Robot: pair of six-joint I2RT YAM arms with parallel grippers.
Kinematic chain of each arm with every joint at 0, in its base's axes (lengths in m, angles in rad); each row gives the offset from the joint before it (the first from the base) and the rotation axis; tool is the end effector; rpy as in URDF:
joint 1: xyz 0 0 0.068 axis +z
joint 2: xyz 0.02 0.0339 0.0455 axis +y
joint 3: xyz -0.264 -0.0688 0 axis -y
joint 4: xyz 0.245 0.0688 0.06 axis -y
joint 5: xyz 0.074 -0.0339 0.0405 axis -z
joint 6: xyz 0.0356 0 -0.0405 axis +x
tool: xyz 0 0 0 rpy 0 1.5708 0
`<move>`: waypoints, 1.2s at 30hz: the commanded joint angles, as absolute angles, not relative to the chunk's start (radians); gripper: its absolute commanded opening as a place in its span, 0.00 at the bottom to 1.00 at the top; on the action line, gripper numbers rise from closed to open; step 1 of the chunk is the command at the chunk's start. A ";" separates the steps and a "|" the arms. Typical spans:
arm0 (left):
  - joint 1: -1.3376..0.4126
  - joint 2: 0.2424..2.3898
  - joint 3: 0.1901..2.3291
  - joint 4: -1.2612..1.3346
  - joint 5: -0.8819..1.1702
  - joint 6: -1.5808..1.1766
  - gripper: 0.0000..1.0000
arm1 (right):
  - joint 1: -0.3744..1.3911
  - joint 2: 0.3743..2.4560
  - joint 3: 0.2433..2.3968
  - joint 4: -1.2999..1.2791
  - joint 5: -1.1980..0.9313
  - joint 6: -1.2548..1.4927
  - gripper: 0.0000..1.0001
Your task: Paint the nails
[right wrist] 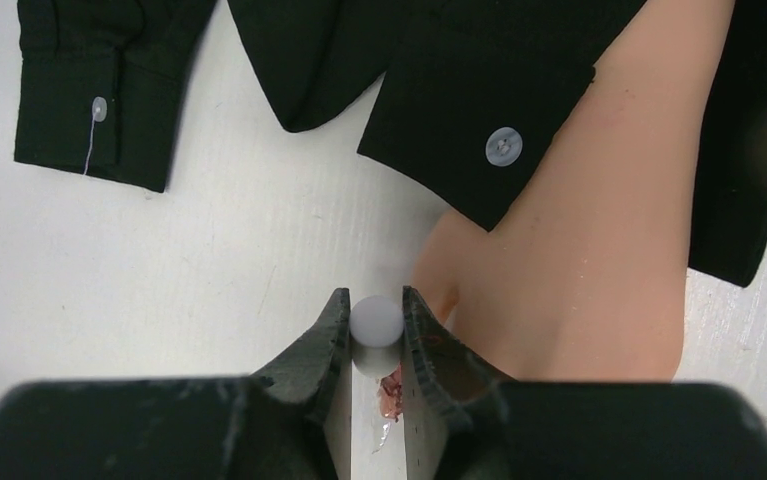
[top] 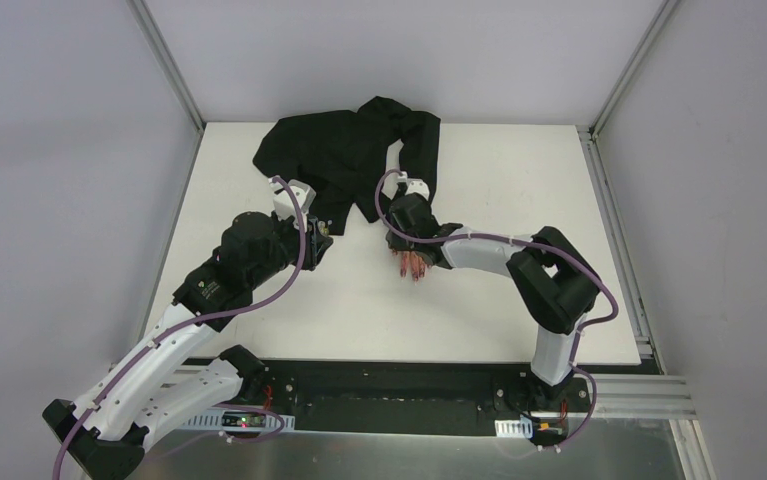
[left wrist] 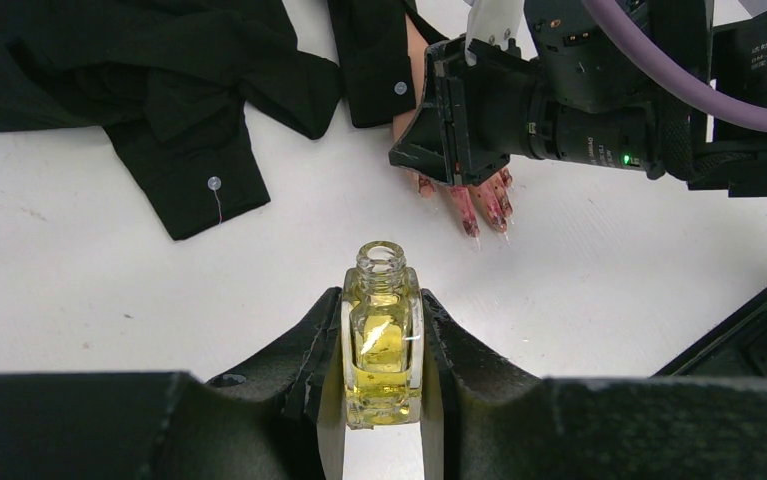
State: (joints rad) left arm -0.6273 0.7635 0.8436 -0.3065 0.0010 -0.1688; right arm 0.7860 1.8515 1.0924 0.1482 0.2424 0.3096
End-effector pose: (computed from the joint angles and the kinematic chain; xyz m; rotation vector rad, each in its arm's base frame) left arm 0.1421 -0.1030 0.3509 0.4174 1.7855 -0.5665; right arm 0.2895 0.2777 0.1798 -0.3801 2.1510 0.3643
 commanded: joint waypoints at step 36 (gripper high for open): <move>-0.623 0.761 0.885 -0.285 0.043 -0.169 0.00 | 0.851 1.791 1.114 0.063 0.360 0.259 0.00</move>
